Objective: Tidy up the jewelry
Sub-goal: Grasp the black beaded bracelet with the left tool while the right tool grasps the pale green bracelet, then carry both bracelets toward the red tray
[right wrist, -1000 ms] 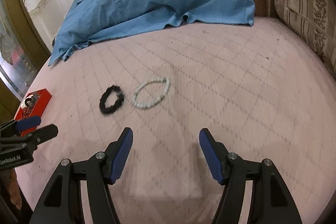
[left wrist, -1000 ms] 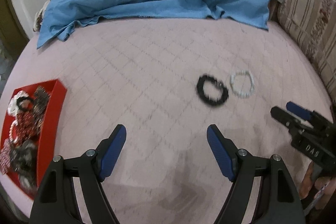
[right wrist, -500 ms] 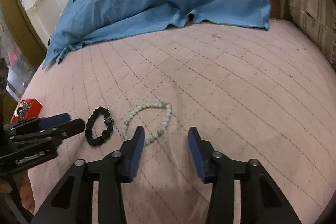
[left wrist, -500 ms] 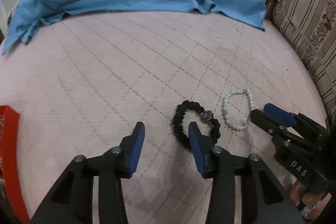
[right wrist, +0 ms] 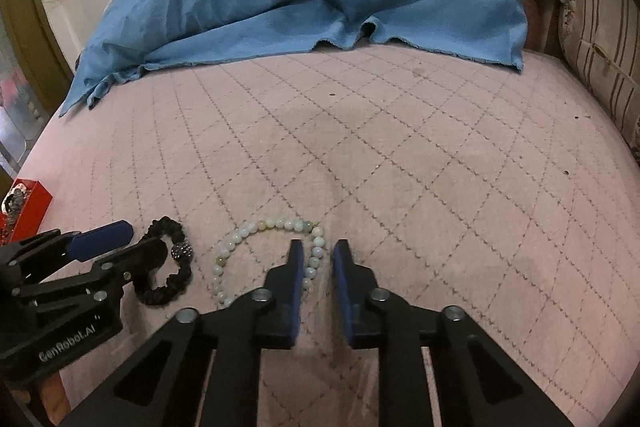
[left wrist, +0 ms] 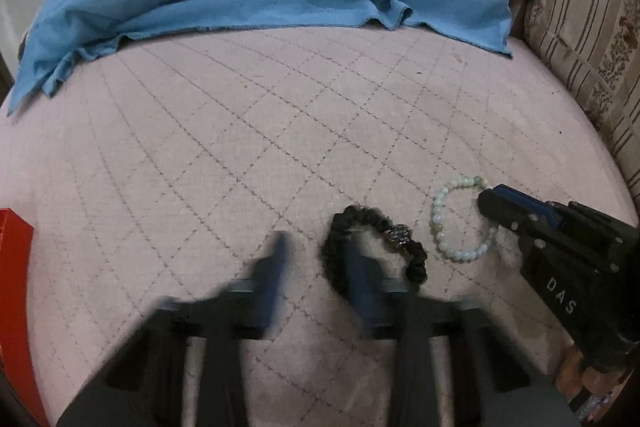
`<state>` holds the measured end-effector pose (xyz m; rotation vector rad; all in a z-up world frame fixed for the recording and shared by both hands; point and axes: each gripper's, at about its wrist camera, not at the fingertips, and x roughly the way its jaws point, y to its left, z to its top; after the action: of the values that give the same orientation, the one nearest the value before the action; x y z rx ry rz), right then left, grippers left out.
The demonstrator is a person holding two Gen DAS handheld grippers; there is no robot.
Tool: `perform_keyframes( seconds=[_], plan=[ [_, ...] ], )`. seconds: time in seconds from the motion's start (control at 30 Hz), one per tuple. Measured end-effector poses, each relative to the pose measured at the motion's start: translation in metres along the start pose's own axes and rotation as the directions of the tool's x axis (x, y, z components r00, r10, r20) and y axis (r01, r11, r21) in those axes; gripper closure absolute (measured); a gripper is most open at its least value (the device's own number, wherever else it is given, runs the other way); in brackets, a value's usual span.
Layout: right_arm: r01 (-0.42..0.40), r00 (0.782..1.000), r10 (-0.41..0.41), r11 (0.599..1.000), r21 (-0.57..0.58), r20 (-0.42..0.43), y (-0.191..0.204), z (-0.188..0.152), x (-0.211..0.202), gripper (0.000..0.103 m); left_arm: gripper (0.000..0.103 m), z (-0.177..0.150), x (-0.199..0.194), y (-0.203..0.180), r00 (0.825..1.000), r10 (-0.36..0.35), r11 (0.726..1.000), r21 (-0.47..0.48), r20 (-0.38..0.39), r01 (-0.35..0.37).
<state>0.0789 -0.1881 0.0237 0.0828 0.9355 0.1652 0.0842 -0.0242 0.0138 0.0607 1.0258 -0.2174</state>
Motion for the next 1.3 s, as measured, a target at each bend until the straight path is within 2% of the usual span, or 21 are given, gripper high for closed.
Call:
perform_keyframes(
  seconds=[0.07, 0.13, 0.33, 0.6, 0.83, 1.03, 1.3],
  plan=[
    [-0.016, 1.000, 0.016, 1.000, 0.004, 0.003, -0.001, 0.001, -0.003, 0.096, 0.097, 0.000, -0.008, 0.002, 1.000, -0.030, 0.999, -0.015, -0.004, 0.030],
    [-0.053, 0.999, 0.053, 0.998, 0.020, 0.014, -0.005, 0.000, -0.011, 0.096, 0.097, 0.000, -0.017, 0.003, 1.000, -0.029, 0.999, -0.016, 0.011, 0.029],
    [-0.072, 0.995, 0.071, 0.997, 0.014, 0.065, 0.002, -0.008, -0.049, 0.096, 0.097, -0.006, -0.059, 0.007, 0.997, -0.058, 0.998, -0.032, 0.056, 0.060],
    [-0.072, 0.990, 0.074, 0.997, -0.020, 0.117, 0.026, -0.031, -0.104, 0.096, 0.097, -0.037, -0.131, 0.005, 0.986, -0.038, 0.999, 0.025, 0.160, 0.035],
    [-0.085, 0.985, 0.088, 0.996, -0.028, 0.149, 0.046, -0.051, -0.142, 0.096, 0.096, -0.064, -0.173, 0.026, 0.980, -0.054, 0.998, -0.026, 0.190, 0.060],
    [-0.095, 0.979, 0.104, 0.994, -0.058, 0.176, 0.070, -0.064, -0.169, 0.096, 0.096, -0.090, -0.203, 0.055, 0.977, -0.020, 0.994, -0.100, 0.212, 0.042],
    [-0.130, 0.968, 0.148, 0.986, -0.103, 0.204, 0.105, -0.076, -0.201, 0.096, 0.096, -0.117, -0.232, 0.093, 0.968, 0.094, 0.981, -0.188, 0.233, -0.050]
  ],
)
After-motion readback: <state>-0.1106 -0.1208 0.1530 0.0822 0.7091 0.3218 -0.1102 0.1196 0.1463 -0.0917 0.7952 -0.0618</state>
